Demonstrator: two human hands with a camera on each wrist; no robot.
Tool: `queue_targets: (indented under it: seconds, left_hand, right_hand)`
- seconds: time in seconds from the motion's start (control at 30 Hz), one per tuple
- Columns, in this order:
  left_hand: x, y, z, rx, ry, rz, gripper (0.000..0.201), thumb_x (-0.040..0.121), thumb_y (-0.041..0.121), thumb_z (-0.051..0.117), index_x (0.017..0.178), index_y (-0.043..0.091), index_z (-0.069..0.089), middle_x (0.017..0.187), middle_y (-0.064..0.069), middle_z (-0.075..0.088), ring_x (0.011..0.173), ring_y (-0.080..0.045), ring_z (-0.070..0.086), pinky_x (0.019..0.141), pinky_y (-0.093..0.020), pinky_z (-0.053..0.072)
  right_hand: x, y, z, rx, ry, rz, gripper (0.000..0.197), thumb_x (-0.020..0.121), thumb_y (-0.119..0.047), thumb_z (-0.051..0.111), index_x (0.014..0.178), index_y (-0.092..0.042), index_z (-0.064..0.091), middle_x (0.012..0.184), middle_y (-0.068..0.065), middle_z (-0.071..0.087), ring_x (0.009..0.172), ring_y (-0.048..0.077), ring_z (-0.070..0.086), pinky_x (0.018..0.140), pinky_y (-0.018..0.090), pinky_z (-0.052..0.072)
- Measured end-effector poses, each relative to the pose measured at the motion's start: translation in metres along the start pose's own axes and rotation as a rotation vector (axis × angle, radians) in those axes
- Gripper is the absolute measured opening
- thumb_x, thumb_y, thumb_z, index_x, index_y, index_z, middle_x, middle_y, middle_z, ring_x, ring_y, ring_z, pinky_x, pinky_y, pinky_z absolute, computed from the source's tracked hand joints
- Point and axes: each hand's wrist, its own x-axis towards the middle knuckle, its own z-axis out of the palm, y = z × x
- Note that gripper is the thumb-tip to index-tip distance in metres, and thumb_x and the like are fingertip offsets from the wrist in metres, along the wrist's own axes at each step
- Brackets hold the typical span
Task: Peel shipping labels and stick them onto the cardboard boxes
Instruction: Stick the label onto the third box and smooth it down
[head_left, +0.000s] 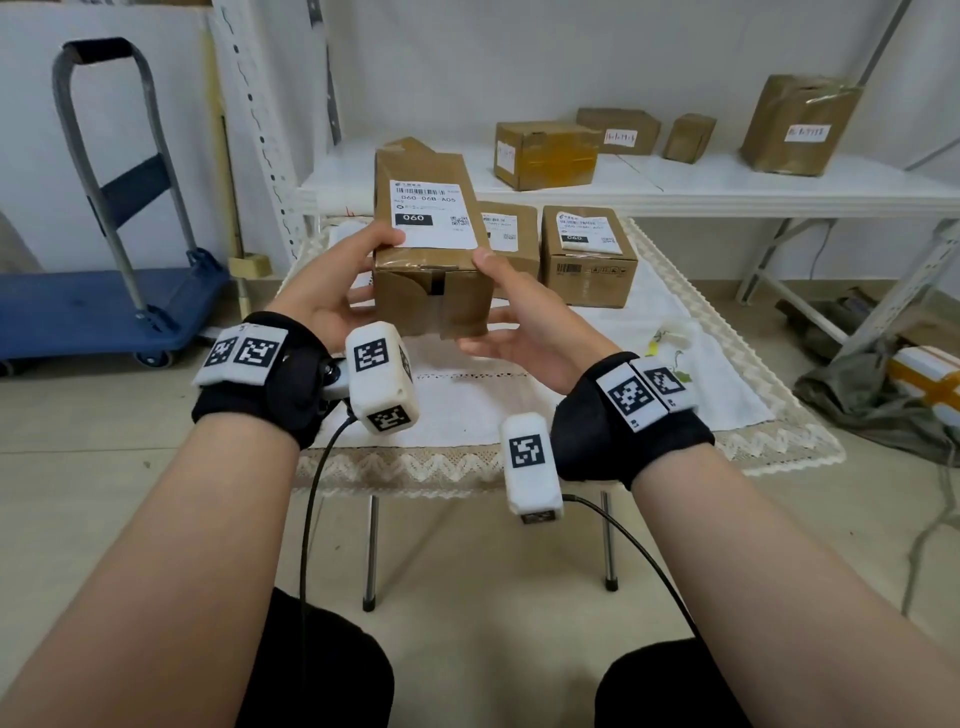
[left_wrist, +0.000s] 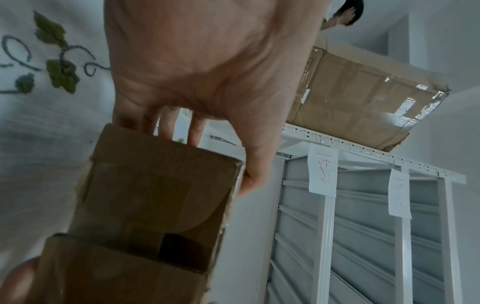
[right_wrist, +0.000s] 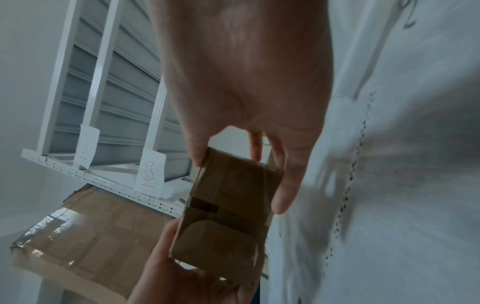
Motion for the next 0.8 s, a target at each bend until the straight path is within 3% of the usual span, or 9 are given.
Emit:
queue_targets:
  seconds: [0.13,0.23,0.37,0.43,0.6,0.73,0.8]
  left_hand:
    - [0.007,-0.002,-0.001,-0.058,0.044,-0.041,0.023,0.088,0.033,0.070,0.109,0.025,0.066,0.098,0.000,0.068,0.087,-0.019,0.064,0.057,-0.032,0.062]
    - [0.008,-0.003,0.001,-0.068,0.052,-0.062,0.012,0.090,0.029,0.065,0.100,0.024,0.064,0.091,-0.003,0.064,0.079,-0.019,0.062,0.050,-0.031,0.059]
    - [0.011,-0.001,-0.001,-0.166,0.097,-0.017,0.009,0.090,0.024,0.061,0.098,0.023,0.066,0.088,-0.003,0.066,0.079,-0.018,0.063,0.072,-0.034,0.061]
    - [0.011,0.000,-0.004,-0.205,0.111,-0.002,0.007,0.091,0.023,0.058,0.094,0.022,0.065,0.083,-0.002,0.067,0.076,-0.017,0.063,0.072,-0.030,0.059]
    - [0.013,-0.006,-0.011,-0.142,0.124,-0.071,0.004,0.093,0.024,0.056,0.093,0.023,0.060,0.086,-0.005,0.059,0.069,-0.017,0.059,0.065,-0.027,0.055]
    - [0.017,-0.011,-0.015,-0.061,0.103,-0.114,0.009,0.094,0.031,0.059,0.088,0.025,0.057,0.091,-0.005,0.060,0.071,-0.017,0.059,0.049,-0.022,0.055]
    - [0.020,-0.013,-0.014,-0.043,0.084,-0.111,0.008,0.094,0.033,0.060,0.091,0.026,0.060,0.095,-0.006,0.061,0.077,-0.020,0.061,0.056,-0.026,0.058]
  right_hand:
    - [0.019,0.001,0.007,0.006,0.008,-0.004,0.066,0.095,-0.054,0.065,0.143,-0.014,0.044,0.132,0.017,0.061,0.084,0.028,0.078,0.078,0.036,0.064]
    - [0.026,0.002,0.012,0.019,0.025,-0.016,0.062,0.096,-0.050,0.066,0.140,-0.014,0.044,0.136,0.014,0.057,0.097,0.027,0.076,0.082,0.040,0.064]
    - [0.029,0.002,0.021,0.039,-0.006,-0.038,0.052,0.097,-0.044,0.067,0.136,-0.015,0.045,0.139,0.014,0.050,0.112,0.031,0.069,0.091,0.047,0.062]
    - [0.030,0.003,0.025,0.043,-0.016,-0.037,0.052,0.097,-0.043,0.067,0.136,-0.015,0.046,0.141,0.013,0.051,0.118,0.030,0.066,0.091,0.047,0.062]
    - [0.029,0.009,0.031,0.005,-0.024,0.057,0.056,0.099,-0.049,0.061,0.139,-0.013,0.047,0.135,0.015,0.057,0.104,0.030,0.072,0.088,0.043,0.063]
    - [0.027,0.007,0.029,-0.017,-0.027,0.099,0.035,0.104,-0.047,0.053,0.123,-0.017,0.055,0.120,0.016,0.061,0.091,0.027,0.071,0.095,0.044,0.060]
    - [0.028,0.006,0.028,-0.028,0.012,0.119,0.048,0.103,-0.049,0.053,0.137,-0.015,0.048,0.129,0.019,0.057,0.090,0.031,0.073,0.091,0.044,0.062]
